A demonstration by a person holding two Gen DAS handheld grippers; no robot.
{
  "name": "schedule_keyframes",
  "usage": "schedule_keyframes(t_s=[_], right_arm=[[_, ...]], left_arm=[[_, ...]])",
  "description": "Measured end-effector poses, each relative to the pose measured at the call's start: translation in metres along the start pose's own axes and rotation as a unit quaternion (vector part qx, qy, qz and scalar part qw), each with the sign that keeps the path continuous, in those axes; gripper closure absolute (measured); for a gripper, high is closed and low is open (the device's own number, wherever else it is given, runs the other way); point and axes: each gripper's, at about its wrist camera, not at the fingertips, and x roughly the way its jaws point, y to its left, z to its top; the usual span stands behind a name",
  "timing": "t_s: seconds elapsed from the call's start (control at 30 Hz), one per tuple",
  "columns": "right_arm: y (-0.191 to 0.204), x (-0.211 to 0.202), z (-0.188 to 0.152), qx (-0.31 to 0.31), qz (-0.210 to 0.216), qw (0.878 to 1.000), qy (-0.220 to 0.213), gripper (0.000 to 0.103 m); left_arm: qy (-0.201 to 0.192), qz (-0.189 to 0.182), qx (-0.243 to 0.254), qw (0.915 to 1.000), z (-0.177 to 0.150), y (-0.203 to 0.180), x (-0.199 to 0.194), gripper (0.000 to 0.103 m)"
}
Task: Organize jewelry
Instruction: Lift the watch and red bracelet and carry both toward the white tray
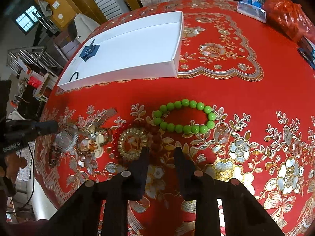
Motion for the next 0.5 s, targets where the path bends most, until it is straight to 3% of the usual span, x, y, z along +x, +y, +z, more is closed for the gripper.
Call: schedule_keyframes(t_s=[0.17, 0.2, 0.27, 0.33, 0.4, 0.5], right_arm=[[0.017, 0.008, 0.004, -0.045, -0.035, 0.998, -0.013, 0.077], [0.020, 0.009, 0.003, -0.058, -0.044, 0.997, -0.014, 0.080], [0.023, 0.010, 0.003, -0.075, -0.052, 0.996, -0.012, 0.095], [0.017, 0.008, 0.002, -0.068, -0.045, 0.997, -0.008, 0.095], [0.011, 0.003, 0.003, -0.059, -0.045, 0.997, -0.011, 0.095], [0.002, -0.010, 0.005, -0.037, -0.029, 0.999, -0.019, 0.095]], left_arm=[[0.004, -0.003, -0.018, 0.9998, 0.001, 0.004, 0.001, 0.102], [0.004, -0.003, -0.020, 0.9998, 0.002, 0.004, 0.001, 0.102], [0.007, -0.005, -0.024, 0.9997, -0.001, 0.003, 0.001, 0.102], [0.009, -0.003, -0.021, 0.9997, -0.005, 0.004, 0.001, 0.098], [0.011, 0.011, -0.009, 0.9998, -0.009, 0.002, 0.002, 0.070], [0.018, 0.032, 0.003, 0.9993, -0.015, 0.003, 0.009, 0.064]])
